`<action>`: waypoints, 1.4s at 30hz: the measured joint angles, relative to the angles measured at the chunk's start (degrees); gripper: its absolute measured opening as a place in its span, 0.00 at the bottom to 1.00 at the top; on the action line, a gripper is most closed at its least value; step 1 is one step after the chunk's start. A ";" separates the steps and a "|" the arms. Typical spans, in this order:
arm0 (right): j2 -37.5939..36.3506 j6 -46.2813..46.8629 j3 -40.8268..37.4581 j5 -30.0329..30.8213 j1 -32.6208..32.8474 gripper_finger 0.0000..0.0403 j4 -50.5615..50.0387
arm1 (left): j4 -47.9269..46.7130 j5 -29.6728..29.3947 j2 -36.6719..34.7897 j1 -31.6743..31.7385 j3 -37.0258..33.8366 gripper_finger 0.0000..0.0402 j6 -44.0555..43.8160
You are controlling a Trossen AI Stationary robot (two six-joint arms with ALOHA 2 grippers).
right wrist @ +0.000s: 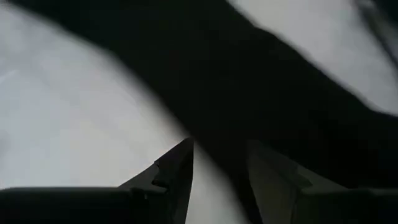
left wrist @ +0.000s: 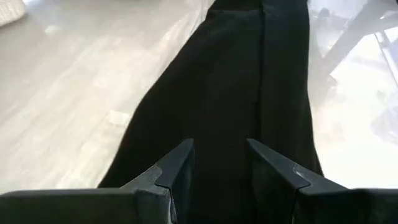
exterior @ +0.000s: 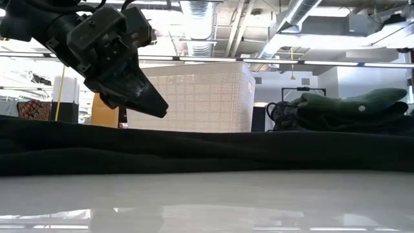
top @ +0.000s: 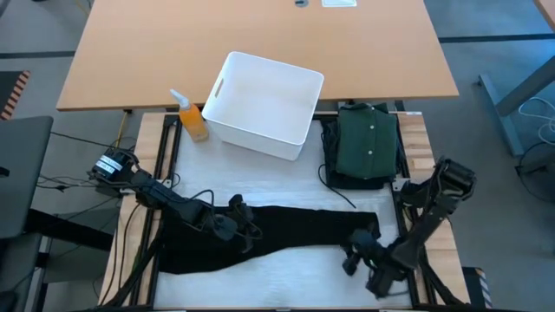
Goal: Fold laundry
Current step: Fold the black shirt
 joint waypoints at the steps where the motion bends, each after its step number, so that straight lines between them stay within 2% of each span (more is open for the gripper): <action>1: 0.01 0.20 -1.27 -0.69 -0.95 0.44 0.66 | -0.01 0.14 0.00 0.00 0.00 0.32 -0.41; 5: 0.01 -1.84 -6.92 -3.51 -4.54 0.44 5.81 | 0.22 1.07 0.00 0.00 0.00 0.32 -2.39; 8: 0.01 -2.52 -9.90 -0.95 -7.88 0.44 6.42 | 2.57 1.93 0.00 0.00 0.00 0.32 -0.95; 12: -0.42 -2.95 -9.42 1.27 -11.90 0.44 2.17 | 11.23 6.99 0.00 0.01 0.00 0.32 4.15; 15: -2.02 -8.29 -6.49 -2.65 -12.32 0.44 -0.90 | 14.69 11.20 -0.07 -0.62 0.13 0.32 6.34; 21: -5.30 -17.42 -1.93 -11.20 -10.24 0.44 -2.61 | 8.23 10.68 -0.09 -2.73 0.11 0.32 5.69; 29: -1.12 -11.96 -3.42 -11.12 -9.39 0.44 -0.90 | -8.37 5.59 -0.07 -3.31 0.07 0.32 -3.28; 38: 2.06 -11.14 -3.21 -19.56 -6.81 0.44 11.91 | -12.43 11.07 -0.04 -8.22 0.07 0.32 -9.52; 42: 2.24 -7.66 1.01 -25.86 -2.99 0.44 14.84 | -11.02 14.77 -0.04 -11.96 0.07 0.32 -11.53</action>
